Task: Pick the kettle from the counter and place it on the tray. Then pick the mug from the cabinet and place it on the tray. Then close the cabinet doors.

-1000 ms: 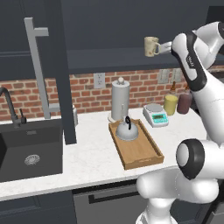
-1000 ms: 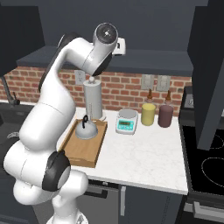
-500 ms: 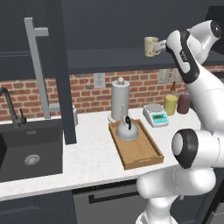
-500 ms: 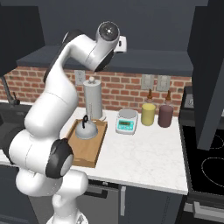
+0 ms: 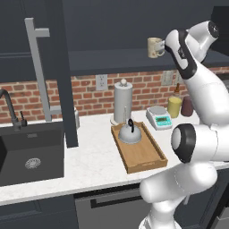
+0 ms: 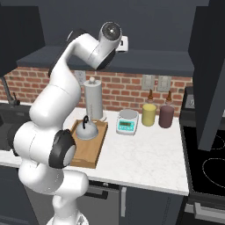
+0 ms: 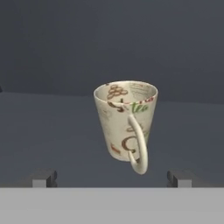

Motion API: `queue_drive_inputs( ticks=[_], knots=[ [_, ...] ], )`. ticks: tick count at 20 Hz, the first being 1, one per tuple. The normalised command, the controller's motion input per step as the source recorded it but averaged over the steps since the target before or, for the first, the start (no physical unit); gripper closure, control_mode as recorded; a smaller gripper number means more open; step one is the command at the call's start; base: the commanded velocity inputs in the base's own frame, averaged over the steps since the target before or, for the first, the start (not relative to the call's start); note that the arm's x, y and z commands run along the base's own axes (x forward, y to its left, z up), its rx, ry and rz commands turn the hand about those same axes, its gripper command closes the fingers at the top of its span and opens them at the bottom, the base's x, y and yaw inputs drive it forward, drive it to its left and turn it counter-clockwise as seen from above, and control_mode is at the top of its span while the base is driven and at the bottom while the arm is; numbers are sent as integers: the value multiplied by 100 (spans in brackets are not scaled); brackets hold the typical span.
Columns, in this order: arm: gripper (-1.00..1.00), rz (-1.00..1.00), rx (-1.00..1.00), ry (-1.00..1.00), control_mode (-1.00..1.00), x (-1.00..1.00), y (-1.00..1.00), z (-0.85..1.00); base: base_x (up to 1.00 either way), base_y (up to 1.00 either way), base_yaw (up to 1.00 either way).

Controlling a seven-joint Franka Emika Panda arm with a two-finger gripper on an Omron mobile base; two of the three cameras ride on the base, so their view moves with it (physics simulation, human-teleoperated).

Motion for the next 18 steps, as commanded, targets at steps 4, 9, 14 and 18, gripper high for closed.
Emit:
queue_drive_inputs(
  ticks=[4,9,14,18],
  knots=[
    [-100,0,0,0,-100,22,-3,-6,0,0,0],
    [-100,0,0,0,-100,15,-6,-4,0,0,0],
    [-100,0,0,0,-100,8,-9,-1,0,0,0],
    [-100,1,0,0,-100,2,-4,0,0,0,0]
  ],
)
